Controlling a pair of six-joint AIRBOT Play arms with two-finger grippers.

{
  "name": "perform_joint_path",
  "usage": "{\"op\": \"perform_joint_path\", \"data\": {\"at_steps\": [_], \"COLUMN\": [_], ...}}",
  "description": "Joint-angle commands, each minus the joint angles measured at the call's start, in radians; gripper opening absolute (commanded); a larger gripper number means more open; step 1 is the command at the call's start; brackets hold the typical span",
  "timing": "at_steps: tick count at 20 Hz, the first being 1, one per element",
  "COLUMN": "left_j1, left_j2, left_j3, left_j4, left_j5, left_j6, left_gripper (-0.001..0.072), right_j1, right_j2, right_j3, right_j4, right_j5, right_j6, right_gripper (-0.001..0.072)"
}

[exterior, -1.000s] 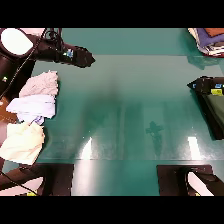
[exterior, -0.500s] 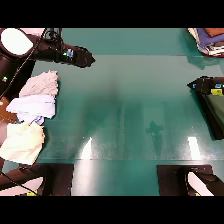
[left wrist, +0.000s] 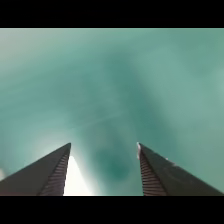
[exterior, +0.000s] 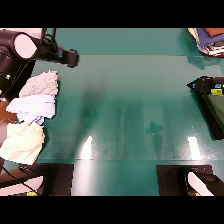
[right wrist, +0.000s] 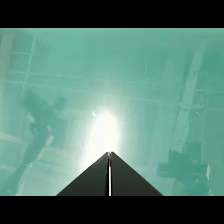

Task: Fold the shirts.

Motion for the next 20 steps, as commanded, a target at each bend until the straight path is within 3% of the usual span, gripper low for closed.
{"op": "perform_joint_path", "data": {"at_steps": [1, 9, 20], "left_j1": [0.126, 0.391, 0.414], "left_j2": [-0.051, -0.212, -0.226], "left_j3": [-0.059, -0.238, -0.238], "left_j4": [0.237, 0.175, 0.169], "left_j5": [-0.031, 0.026, 0.046], "left_j6": [-0.101, -0.109, -0.109], "left_gripper": [0.0504, 0.0504, 0.0500], "right_j1": [0.001, 0.001, 0.001], "right_j2": [0.001, 0.001, 0.000], "right_j3": [0.000, 0.000, 0.000], "right_j4": [0.003, 0.002, 0.002], "right_j5": [-0.001, 0.000, 0.000], "right_j6": [0.001, 0.001, 0.001], "right_gripper": [0.0015, 0.0015, 0.0015]}}
